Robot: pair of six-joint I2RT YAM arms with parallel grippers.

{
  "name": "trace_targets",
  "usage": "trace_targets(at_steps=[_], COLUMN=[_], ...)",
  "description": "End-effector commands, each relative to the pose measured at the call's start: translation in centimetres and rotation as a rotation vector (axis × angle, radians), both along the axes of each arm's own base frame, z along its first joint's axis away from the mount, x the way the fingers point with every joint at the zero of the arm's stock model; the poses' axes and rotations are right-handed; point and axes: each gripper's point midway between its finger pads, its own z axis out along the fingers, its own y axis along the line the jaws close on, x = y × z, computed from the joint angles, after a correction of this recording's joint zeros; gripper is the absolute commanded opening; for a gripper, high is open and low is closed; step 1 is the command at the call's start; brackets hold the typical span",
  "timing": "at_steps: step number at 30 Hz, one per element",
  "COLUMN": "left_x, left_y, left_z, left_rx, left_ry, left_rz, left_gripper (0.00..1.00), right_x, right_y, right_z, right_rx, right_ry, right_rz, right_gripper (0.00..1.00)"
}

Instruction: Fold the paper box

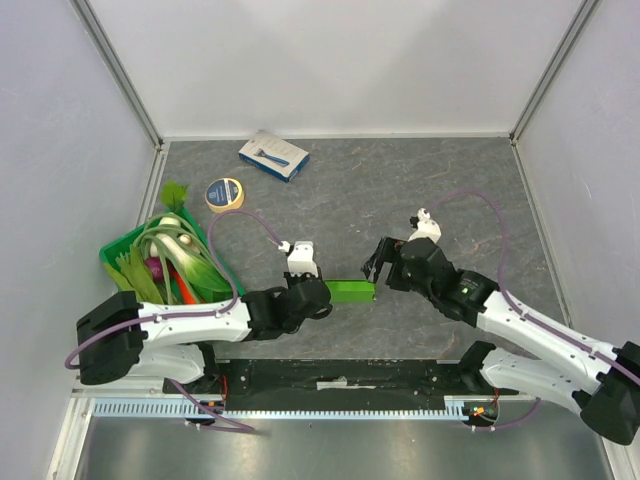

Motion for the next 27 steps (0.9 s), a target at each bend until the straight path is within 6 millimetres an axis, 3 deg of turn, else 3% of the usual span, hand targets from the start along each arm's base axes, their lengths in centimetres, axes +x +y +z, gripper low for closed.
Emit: trace_targets(at_steps=[1,2,4,10,18,27], left_x=[-1.9,-1.9,-2.0,-2.2,-2.1,-2.3], left_y=[2.4,2.3,2.3,2.3,2.3,2.3], left_z=[-4.2,-4.1,-4.3,-4.3,-3.8,-3.8], left_rx=[0.162,0.159,0.149,0.144,0.144,0.136], left_ry=[0.115,0.117,0.126,0.128,0.105,0.097], left_rz=[0.005,0.008,0.013,0.016,0.009,0.003], left_gripper=[0.02,0.02,0.02,0.02,0.02,0.02], right_x=[1.9,1.7,2.6,2.0,1.2,0.2], right_y=[1.6,1.3,1.3,2.1,1.9,1.7], right_z=[1.5,-0.1,0.8,-0.7,-3.6,-5.6], right_rx=[0.169,0.164,0.216,0.052,-0.033,-0.046], right_ry=[-0.122,-0.139,-0.230,-0.350,-0.340,-0.328], right_rz=[-0.043,-0.039,-0.074,-0.033,-0.050,-0.038], right_gripper=[0.98,0.98,0.98,0.97,0.96,0.95])
